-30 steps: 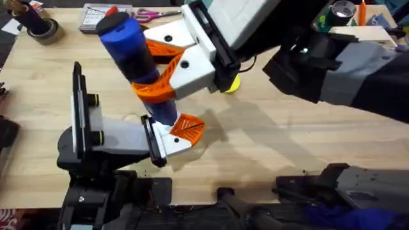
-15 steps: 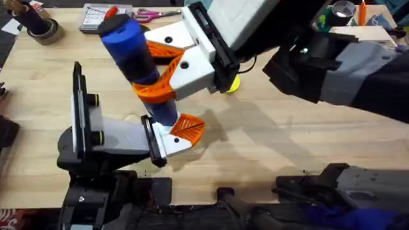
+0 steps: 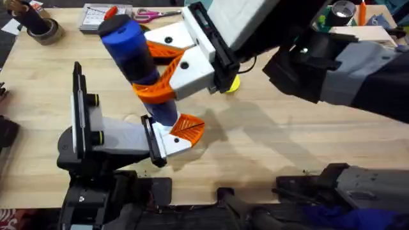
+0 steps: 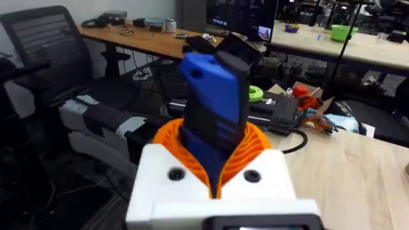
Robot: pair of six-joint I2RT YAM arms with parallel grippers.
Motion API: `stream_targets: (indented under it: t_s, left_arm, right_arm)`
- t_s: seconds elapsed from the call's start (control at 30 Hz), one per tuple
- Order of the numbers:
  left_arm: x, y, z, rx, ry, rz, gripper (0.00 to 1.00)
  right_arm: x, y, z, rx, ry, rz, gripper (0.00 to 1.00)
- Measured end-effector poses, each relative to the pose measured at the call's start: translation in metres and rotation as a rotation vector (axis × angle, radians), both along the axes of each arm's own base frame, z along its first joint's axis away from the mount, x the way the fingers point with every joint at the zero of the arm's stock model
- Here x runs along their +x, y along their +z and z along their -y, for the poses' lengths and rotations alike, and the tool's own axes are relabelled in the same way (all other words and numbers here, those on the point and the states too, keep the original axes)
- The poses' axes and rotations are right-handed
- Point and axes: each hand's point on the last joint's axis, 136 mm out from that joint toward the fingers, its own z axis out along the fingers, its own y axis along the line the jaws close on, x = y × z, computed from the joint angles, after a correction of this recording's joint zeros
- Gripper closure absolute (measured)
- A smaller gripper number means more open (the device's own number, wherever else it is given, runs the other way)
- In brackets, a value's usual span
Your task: Pick up the gripper from the table and insert it into the empty holder that is missing its gripper. Then pick up a screw, insert it into the mounting hole, and use the screwdriver to tighten it. Finally, clean up the table by picking up the vegetable and placing it into the bucket.
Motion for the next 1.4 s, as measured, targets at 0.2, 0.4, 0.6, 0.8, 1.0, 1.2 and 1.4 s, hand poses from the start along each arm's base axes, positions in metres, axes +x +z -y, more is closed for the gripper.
stream_targets:
  t_s: [0.2,0.4,0.6,0.8,1.0,1.2,1.4]
  left_arm:
    - [0.0000,0.0000,0.0000,0.000,0.000,0.000,0.985]
    - [0.0000,0.0000,0.0000,0.000,0.000,0.000,0.985]
    - [0.0000,0.0000,0.0000,0.000,0.000,0.000,0.985]
    - [0.0000,0.0000,0.0000,0.000,0.000,0.000,0.985]
    - [0.0000,0.0000,0.0000,0.000,0.000,0.000,0.985]
    - [0.0000,0.0000,0.0000,0.000,0.000,0.000,0.985]
    - [0.0000,0.0000,0.0000,0.000,0.000,0.000,0.985]
  right_arm:
    - [0.0000,0.0000,0.0000,0.000,0.000,0.000,0.976]
    - [0.0000,0.0000,0.0000,0.000,0.000,0.000,0.976]
    - [0.0000,-0.0001,0.0000,-0.001,0.000,-0.001,0.976]
    - [0.0004,-0.0019,-0.0003,-0.006,-0.002,-0.001,0.976]
    - [0.0005,-0.0023,-0.0003,-0.006,-0.003,0.000,0.976]
    - [0.0007,-0.0024,-0.0004,-0.007,-0.004,-0.001,0.976]
    - [0.0004,0.0006,-0.0002,0.008,-0.004,0.013,0.976]
